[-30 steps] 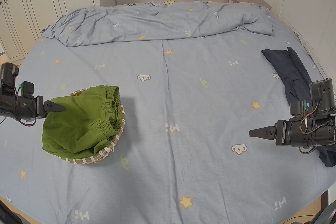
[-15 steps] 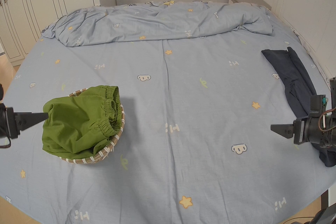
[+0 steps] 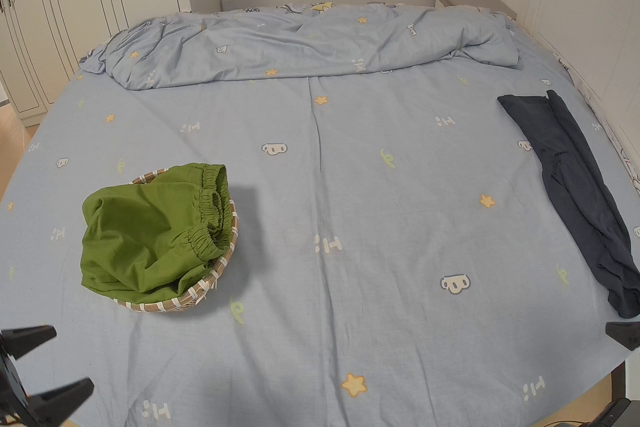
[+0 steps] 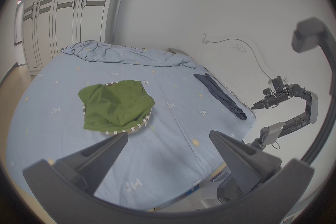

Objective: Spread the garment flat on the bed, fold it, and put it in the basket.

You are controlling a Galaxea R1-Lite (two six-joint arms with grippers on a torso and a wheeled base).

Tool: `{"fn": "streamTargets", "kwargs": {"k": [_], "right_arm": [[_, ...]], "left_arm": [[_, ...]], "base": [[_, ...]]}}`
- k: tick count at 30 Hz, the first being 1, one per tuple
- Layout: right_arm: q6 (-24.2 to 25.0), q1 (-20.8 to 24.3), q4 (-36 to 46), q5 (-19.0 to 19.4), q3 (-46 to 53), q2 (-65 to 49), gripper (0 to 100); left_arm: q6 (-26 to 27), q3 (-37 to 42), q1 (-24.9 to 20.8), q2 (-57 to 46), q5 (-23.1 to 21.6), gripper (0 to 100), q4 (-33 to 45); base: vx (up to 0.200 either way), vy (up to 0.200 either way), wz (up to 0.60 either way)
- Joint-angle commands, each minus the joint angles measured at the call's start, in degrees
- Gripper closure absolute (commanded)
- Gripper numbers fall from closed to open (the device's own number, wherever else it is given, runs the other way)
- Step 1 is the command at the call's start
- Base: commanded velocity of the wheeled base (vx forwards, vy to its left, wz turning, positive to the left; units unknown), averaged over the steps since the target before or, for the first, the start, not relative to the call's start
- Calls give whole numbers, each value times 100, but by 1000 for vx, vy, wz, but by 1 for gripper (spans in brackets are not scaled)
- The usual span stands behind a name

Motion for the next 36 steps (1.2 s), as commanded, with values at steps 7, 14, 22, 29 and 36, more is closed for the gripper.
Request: {"fn": "streamTargets", "kwargs": {"k": [7, 14, 22, 29, 36], "right_arm": [[-178, -1322, 578, -14, 1091, -2922, 0], [-161, -1129, 235, 3, 1619, -3423, 0], [-372, -1129, -4037, 135, 4018, -3431, 0], [-275, -1120, -4625, 768, 4308, -3431, 0], [-539, -1129, -4617, 847, 4308, -3431, 0]], "left_arm": [[-458, 1446, -501, -2661, 22, 0, 359], [-414, 1851, -571, -3092, 110, 0, 359], [-141, 2018, -580, -3092, 2228, 0, -80], [-440, 3169, -580, -3092, 3801, 0, -2251], [-203, 3310, -580, -3092, 3511, 0, -2585]], "base": [[0, 0, 0], [0, 0, 0], [0, 0, 0], [0, 0, 0], [0, 0, 0]]}}
